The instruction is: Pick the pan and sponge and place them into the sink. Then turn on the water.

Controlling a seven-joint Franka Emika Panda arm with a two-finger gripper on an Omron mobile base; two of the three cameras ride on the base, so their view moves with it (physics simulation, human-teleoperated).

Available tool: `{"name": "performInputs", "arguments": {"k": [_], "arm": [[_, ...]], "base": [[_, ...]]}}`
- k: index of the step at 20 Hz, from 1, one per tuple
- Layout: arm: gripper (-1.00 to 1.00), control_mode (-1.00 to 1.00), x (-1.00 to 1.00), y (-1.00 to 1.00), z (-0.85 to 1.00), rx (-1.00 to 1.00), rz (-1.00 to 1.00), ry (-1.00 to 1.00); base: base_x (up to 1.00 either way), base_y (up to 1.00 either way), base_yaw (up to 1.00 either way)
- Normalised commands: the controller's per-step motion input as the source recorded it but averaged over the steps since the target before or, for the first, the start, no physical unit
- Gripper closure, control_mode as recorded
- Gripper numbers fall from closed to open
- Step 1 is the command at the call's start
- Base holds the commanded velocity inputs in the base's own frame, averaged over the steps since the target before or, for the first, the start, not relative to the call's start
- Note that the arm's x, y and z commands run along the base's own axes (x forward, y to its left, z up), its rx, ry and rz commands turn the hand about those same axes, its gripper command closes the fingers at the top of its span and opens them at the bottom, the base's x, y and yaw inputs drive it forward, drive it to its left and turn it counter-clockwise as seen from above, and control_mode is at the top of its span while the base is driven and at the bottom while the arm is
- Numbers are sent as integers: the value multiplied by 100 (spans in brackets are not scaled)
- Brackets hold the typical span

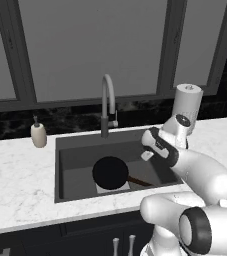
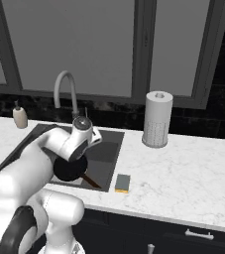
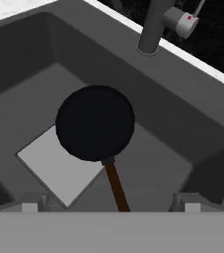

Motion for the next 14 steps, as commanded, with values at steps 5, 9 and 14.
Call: {"name": "performInputs", "arguments": {"k": [5,9,14], "arm": [[-100,-100,-55,-1,57,-1,-7,1],[-100,-100,-79,-17,6,-4,-26,3],[-100,-100,-63,-29,0,0,-38,3]], "base": [[0,0,0],[0,0,0],[0,0,0]]}}
